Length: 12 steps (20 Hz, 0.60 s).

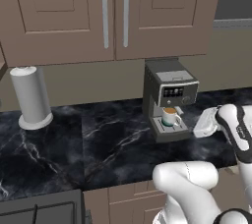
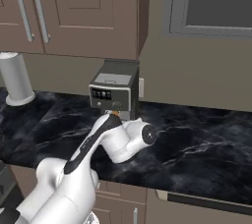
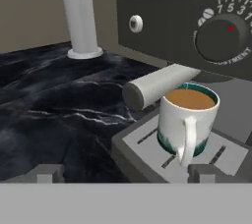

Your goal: Pick up the brewed coffee from the coffee machine and place it next to the breakfast plate on the dining counter.

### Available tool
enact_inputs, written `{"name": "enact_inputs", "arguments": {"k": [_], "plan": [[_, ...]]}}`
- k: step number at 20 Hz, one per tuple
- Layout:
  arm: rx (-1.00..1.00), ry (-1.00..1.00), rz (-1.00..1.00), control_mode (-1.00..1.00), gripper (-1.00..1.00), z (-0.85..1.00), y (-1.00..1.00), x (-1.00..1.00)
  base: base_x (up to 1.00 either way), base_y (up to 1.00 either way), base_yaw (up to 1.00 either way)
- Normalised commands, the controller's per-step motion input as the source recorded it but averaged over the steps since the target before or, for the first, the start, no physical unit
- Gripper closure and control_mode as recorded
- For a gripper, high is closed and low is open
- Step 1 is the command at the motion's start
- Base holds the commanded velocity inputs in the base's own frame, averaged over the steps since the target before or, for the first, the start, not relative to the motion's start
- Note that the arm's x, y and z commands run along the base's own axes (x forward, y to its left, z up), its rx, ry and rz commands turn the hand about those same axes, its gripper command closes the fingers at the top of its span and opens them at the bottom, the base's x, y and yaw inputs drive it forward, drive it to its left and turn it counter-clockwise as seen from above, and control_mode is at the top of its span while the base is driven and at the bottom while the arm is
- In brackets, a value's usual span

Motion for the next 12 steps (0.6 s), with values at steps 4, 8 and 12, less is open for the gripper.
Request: {"name": "enact_inputs", "arguments": {"k": [4, 8, 12], "plan": [[0.09, -0.06, 0.06, -1.0, -1.0, -0.05, 0.0, 0.36, 0.0, 0.0, 0.0], [0.08, -0.01, 0.01, -1.0, -1.0, -0.01, 0.0, 0.38, 0.0, 0.0, 0.0], [0.03, 0.0, 0.0, -1.0, -1.0, -0.1, 0.0, 0.39, 0.0, 0.0, 0.0]]}}
